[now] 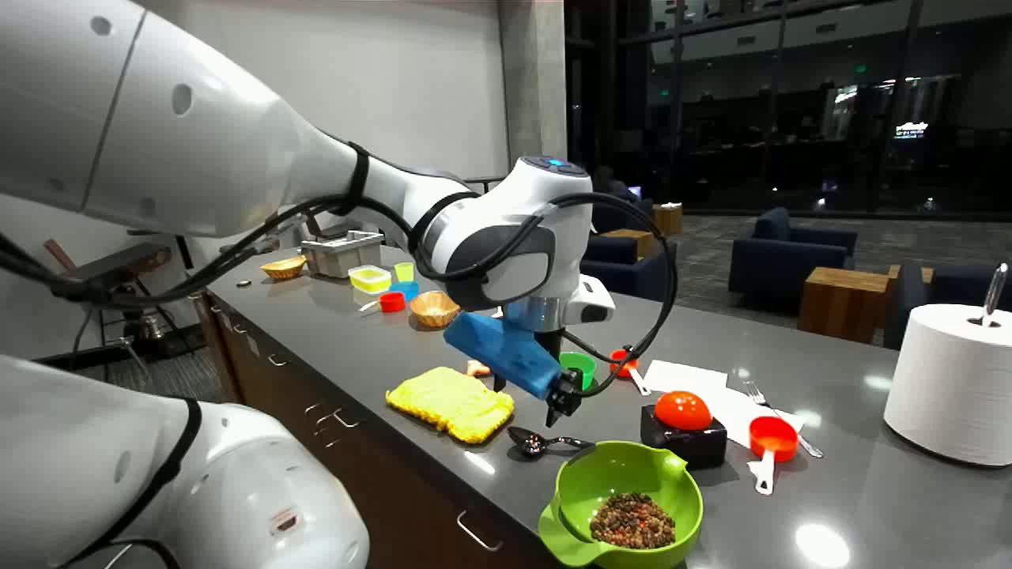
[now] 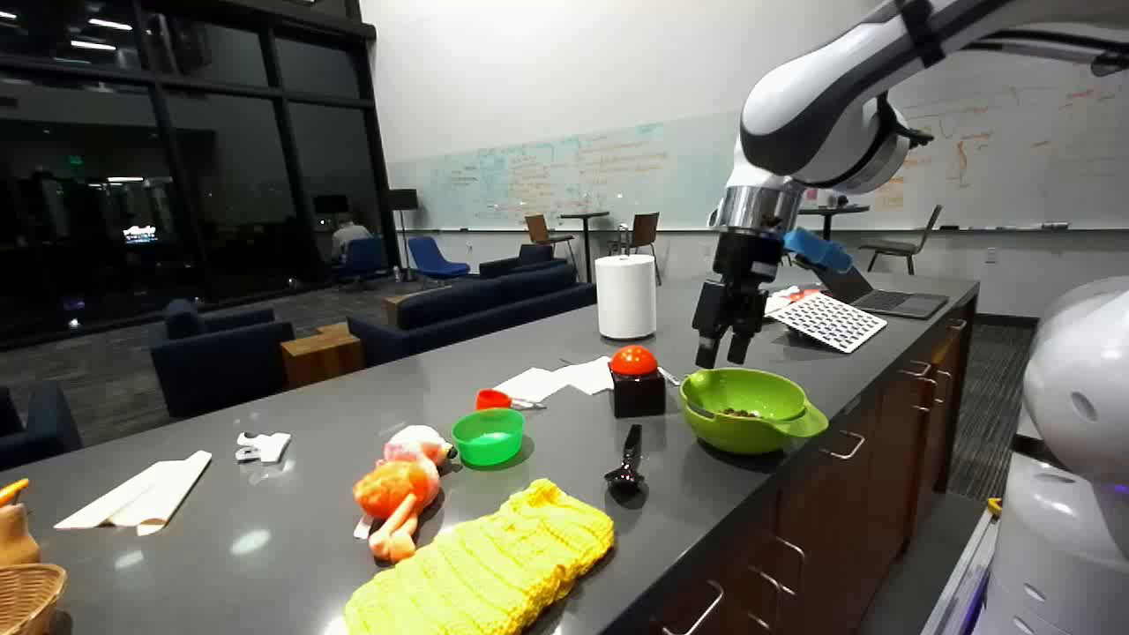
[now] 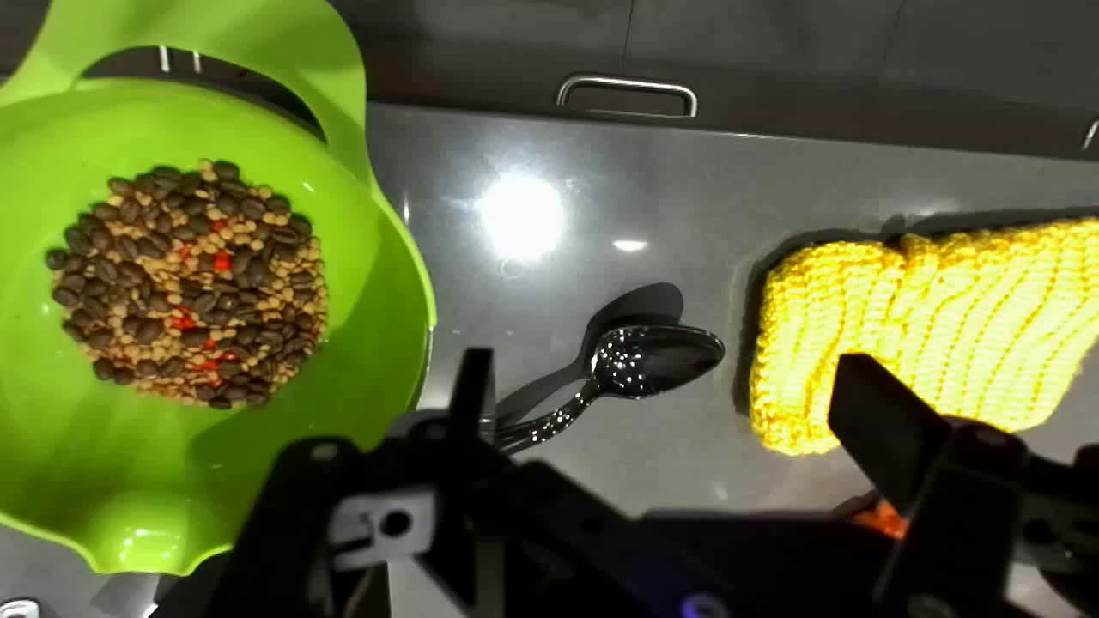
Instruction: Press the orange button on the black box
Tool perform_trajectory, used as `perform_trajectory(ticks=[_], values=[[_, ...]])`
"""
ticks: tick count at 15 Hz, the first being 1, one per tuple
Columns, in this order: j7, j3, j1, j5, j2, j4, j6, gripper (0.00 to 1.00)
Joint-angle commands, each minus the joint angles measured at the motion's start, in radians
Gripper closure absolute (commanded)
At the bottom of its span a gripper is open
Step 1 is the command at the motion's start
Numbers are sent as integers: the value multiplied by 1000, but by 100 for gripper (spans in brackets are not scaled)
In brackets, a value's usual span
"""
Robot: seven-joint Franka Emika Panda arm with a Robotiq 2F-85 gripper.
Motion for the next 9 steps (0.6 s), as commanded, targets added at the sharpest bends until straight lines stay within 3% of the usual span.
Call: perform_trajectory(ticks=[1, 9], values=[[-8, 13, -13, 11, 3, -3, -7, 0], [-8, 14, -14, 11, 7, -11, -8, 0]])
